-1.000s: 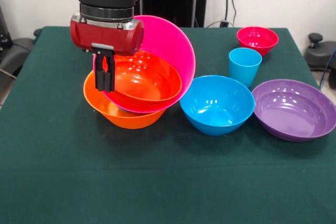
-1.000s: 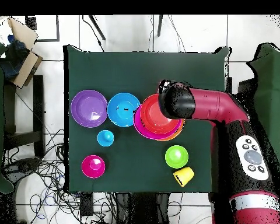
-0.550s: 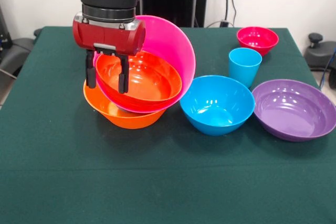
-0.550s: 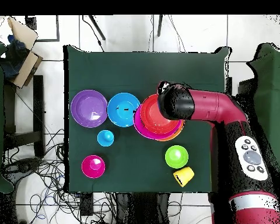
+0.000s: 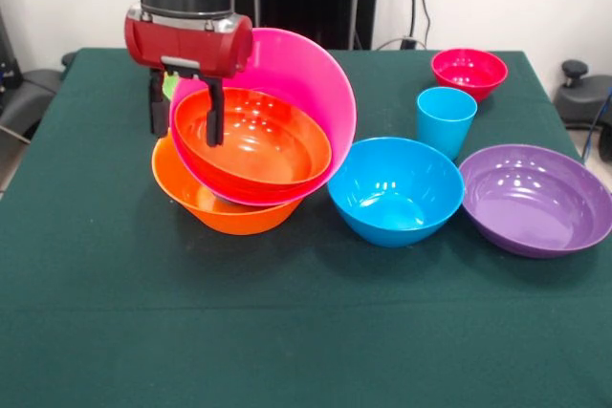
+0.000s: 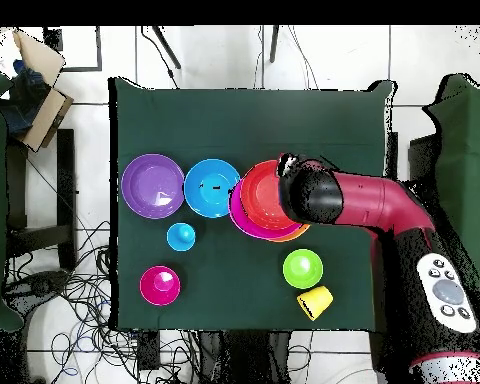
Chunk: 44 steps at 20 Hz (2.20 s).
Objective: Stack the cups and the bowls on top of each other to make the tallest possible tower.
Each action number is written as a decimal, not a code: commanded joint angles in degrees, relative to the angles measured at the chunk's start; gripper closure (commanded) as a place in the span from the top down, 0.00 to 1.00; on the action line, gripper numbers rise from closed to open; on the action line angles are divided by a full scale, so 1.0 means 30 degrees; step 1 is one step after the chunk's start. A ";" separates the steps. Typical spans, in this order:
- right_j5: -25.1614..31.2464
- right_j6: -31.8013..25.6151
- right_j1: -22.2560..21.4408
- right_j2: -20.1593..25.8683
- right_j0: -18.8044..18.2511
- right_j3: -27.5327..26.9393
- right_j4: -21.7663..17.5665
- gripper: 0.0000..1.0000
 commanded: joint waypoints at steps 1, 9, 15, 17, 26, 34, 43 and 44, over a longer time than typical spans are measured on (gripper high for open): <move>-0.2225 -0.1533 -0.0469 0.1764 -0.0979 0.3518 -0.2103 1.00; -0.5223 -0.0492 0.2353 0.0040 -0.0232 0.2134 -0.4259 1.00; -0.5722 0.0057 0.3060 -0.0642 0.0370 0.1508 -0.4791 1.00; -0.5439 0.0004 0.3106 -0.0574 0.0467 0.1263 -0.4701 1.00; -0.4707 -0.0218 0.2747 -0.0187 0.0289 0.1295 -0.4258 0.00; -0.4062 -0.0462 0.2010 0.0215 -0.0011 0.1852 -0.3982 0.00; -0.3526 -0.0529 0.1199 0.0410 -0.0101 0.2408 -0.3691 0.00; -0.3207 -0.0622 0.0757 0.0574 -0.0223 0.2745 -0.3514 0.00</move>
